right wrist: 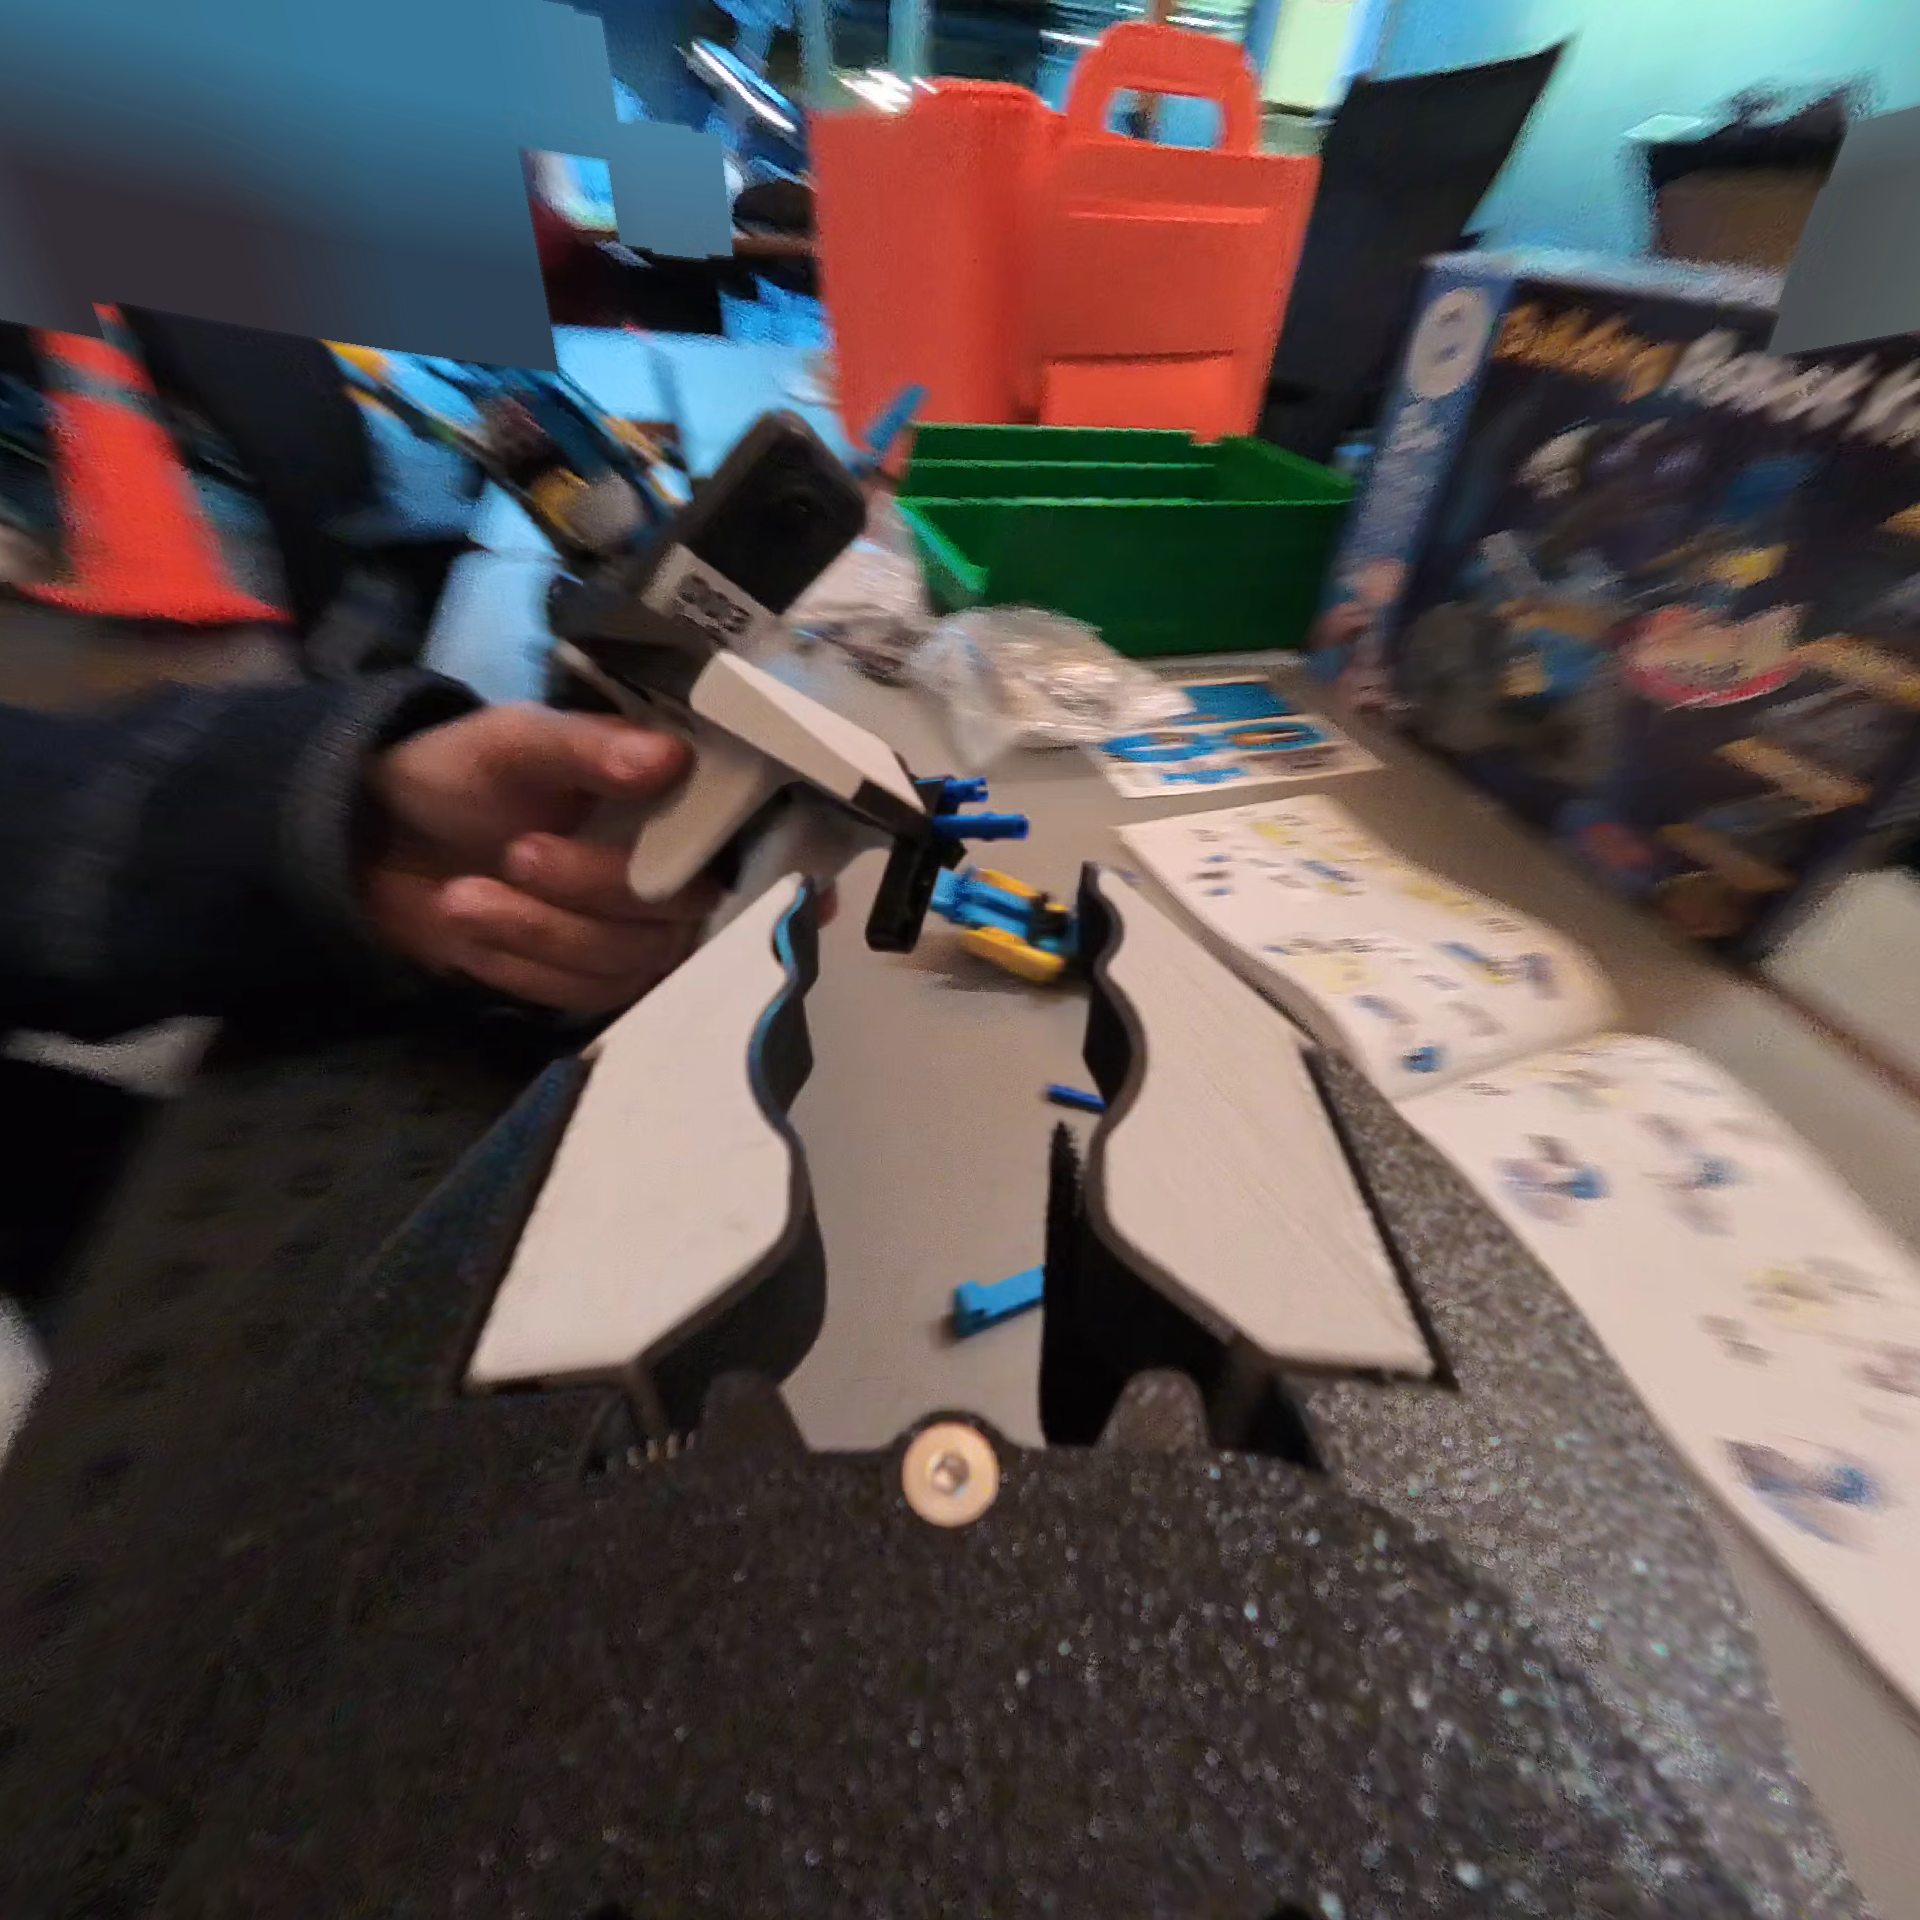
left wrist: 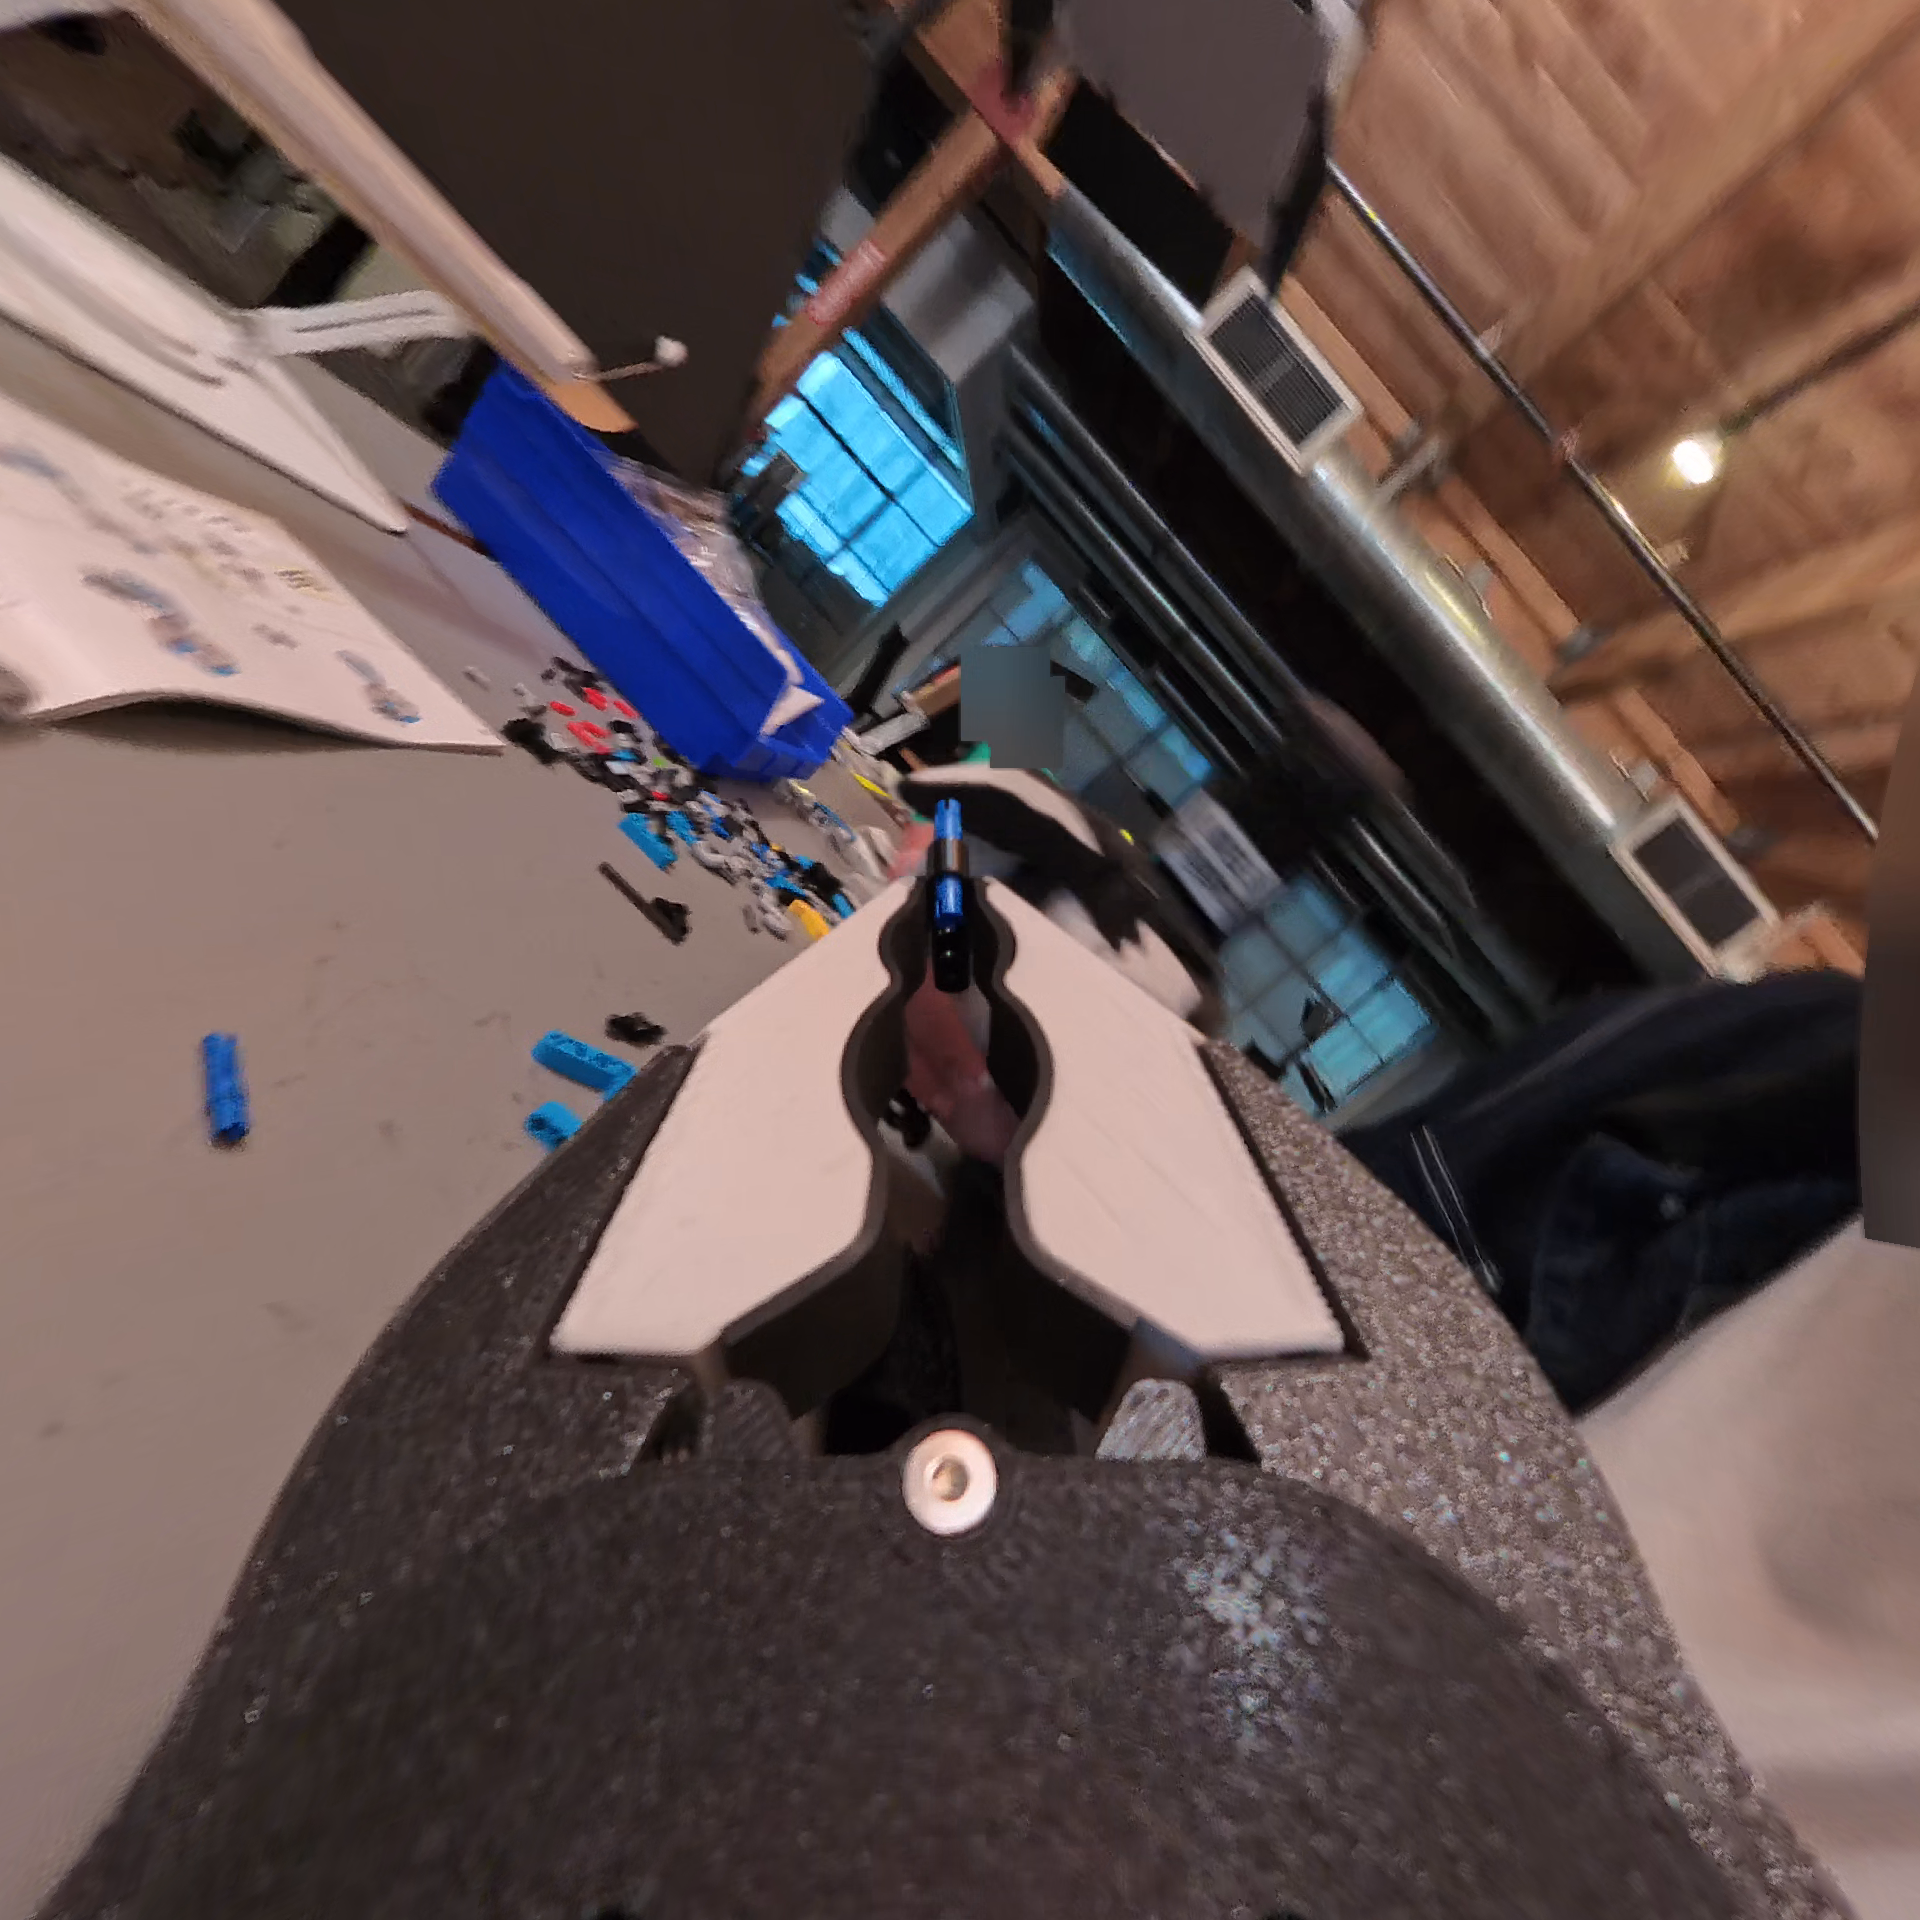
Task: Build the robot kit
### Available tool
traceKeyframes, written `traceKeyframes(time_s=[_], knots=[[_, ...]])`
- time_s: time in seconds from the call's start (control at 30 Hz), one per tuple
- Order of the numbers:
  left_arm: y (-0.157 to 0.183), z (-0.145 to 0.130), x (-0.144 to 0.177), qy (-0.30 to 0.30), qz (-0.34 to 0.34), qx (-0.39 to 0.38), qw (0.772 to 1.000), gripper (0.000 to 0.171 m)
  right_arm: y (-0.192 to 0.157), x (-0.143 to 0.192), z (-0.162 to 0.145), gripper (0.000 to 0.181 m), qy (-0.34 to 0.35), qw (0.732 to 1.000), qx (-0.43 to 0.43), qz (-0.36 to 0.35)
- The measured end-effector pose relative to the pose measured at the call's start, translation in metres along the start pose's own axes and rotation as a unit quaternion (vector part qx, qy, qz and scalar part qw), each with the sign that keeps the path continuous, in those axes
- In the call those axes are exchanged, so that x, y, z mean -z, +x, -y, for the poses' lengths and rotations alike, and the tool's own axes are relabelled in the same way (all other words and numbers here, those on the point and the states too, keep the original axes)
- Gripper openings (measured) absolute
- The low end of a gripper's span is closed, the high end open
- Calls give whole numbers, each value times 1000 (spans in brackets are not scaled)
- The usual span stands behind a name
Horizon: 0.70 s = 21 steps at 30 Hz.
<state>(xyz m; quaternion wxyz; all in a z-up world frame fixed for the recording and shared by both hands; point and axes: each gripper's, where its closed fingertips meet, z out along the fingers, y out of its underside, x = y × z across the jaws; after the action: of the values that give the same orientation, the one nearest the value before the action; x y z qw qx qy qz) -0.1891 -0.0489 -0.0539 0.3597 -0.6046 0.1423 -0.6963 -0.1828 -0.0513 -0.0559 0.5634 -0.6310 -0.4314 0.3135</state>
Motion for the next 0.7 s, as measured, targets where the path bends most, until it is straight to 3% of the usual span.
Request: traceKeyframes(time_s=[0.1, 0.2, 0.47, 0.7], knots=[[-4, 0, 0, 5, -1, 23, 1000, 7, -6, -14, -4, 52, -25, 992, 97, -83], [-1, -3, -3, -1, -10, 28, 1000, 6, 3, -18, -6, 42, -39, 983, 125, -129], [-6, -5, -4, -7, 4, 25, 1000, 6, 7, -16, -9, 29, -52, 983, 113, -134], [-4, -14, -7, -35, 16, -2, 999, 5, 1, -16, -15, 23, -62, 990, 96, -85]])
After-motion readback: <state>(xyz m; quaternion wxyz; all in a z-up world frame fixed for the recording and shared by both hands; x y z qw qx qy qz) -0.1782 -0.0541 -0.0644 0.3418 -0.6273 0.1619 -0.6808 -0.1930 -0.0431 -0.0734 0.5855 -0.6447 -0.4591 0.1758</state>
